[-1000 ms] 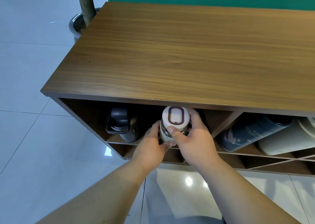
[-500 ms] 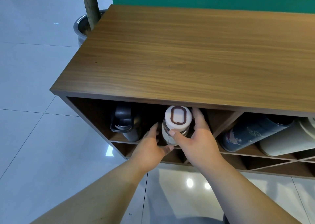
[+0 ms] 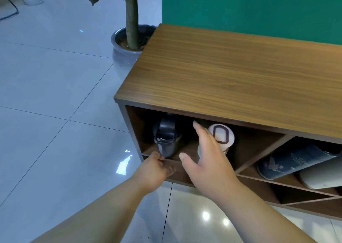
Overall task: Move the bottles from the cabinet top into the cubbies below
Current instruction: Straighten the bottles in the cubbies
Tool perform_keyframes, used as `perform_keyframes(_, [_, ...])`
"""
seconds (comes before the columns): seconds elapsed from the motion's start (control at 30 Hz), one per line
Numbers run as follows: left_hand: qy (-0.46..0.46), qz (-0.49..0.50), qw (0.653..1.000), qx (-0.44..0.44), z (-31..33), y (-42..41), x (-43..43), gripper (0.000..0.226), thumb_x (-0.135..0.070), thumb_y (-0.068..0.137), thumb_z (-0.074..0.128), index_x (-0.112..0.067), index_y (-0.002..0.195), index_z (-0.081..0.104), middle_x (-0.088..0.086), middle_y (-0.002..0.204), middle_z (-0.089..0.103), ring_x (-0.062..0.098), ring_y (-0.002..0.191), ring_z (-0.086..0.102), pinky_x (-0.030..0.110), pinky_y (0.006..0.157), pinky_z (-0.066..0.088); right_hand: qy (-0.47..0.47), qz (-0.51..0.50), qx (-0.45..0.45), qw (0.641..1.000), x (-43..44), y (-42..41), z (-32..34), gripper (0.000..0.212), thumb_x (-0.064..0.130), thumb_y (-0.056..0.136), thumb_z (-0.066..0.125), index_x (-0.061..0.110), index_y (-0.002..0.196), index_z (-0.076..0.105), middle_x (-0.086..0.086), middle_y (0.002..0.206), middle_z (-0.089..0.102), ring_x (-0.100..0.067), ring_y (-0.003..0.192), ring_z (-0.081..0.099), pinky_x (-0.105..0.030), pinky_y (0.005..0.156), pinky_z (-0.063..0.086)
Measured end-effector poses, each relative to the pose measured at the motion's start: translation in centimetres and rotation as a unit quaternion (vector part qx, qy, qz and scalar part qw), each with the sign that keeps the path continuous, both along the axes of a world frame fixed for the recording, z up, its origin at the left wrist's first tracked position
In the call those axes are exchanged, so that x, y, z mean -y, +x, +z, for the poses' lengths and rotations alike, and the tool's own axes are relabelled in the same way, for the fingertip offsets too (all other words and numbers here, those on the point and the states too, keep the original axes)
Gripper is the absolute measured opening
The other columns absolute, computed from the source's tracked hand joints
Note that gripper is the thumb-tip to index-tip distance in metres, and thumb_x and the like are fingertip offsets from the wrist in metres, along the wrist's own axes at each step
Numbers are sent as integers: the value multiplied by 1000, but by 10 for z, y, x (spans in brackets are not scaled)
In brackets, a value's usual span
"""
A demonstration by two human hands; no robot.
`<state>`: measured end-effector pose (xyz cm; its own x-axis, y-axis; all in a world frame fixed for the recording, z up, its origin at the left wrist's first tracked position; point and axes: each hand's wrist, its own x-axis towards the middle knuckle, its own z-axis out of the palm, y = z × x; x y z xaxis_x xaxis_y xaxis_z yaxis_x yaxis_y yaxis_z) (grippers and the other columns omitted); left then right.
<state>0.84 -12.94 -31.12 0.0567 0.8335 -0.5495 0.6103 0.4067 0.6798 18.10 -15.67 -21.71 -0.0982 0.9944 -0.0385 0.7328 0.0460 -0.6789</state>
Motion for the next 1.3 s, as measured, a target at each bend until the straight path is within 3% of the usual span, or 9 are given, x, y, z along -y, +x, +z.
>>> perform_keyframes(0.13, [56,102,992,42,-5,-6,-8,75,-46,76,83,-21,134,42,-5,127,67,18,104,72,45,94,60,-34,-29,-9,999,-24,-25,-9,91,25,96,67,30,165,7,8,173,14,-15,157,21,-31,123,24])
perform_keyframes(0.2, [75,105,991,40,-8,-4,-12,102,-58,63,81,-30,148,32,-4,142,60,21,113,70,47,98,59,-55,-41,-20,997,-34,-30,-16,95,23,94,69,32,164,7,7,173,14,-17,157,24,-30,119,27])
perform_keyframes(0.27, [100,93,990,41,-13,-1,-14,112,-68,55,75,-41,153,27,-4,150,54,22,124,65,48,102,57,-70,-41,-22,996,-40,-30,-24,100,23,91,74,35,164,8,8,172,16,-17,156,26,-28,116,29])
perform_keyframes(0.43, [135,87,986,44,-33,1,-21,101,-67,63,73,-44,152,31,-7,146,56,19,125,64,49,97,60,-65,-48,-26,996,-48,-32,-35,103,31,84,82,40,162,16,11,169,24,-18,152,34,-39,120,37])
perform_keyframes(0.63, [139,98,985,31,-23,5,-19,76,-49,85,73,-36,151,36,-3,141,60,21,121,65,48,98,58,-53,-76,-66,993,-50,-38,-40,94,39,83,83,43,159,27,10,162,38,-18,144,46,-41,116,43])
perform_keyframes(0.8, [146,113,982,40,-26,6,-21,67,-43,89,73,-39,147,40,-6,142,60,19,120,65,44,98,58,-57,-95,-68,992,-49,-38,-46,95,36,80,83,45,157,28,9,158,45,-18,140,50,-43,113,46])
perform_keyframes(0.97, [149,107,982,51,-30,2,-23,62,-41,91,72,-39,146,43,-6,139,61,18,118,65,42,99,57,-61,-125,-112,984,-49,-41,-53,106,60,57,77,50,152,31,10,151,52,-15,137,54,-44,111,48])
perform_keyframes(1.2, [148,83,983,66,-41,-7,-25,66,-42,89,73,-38,148,43,-6,141,61,13,120,66,41,102,56,-53,-140,-105,983,-49,-40,-65,102,30,67,92,41,153,38,8,142,59,-16,129,60,-42,108,51])
perform_keyframes(1.3, [154,92,981,68,-41,-6,-25,64,-44,87,71,-40,145,45,-6,140,62,15,121,66,47,102,56,-54,-137,-101,984,-51,-39,-67,103,32,65,91,43,152,37,9,142,59,-15,128,61,-41,108,51])
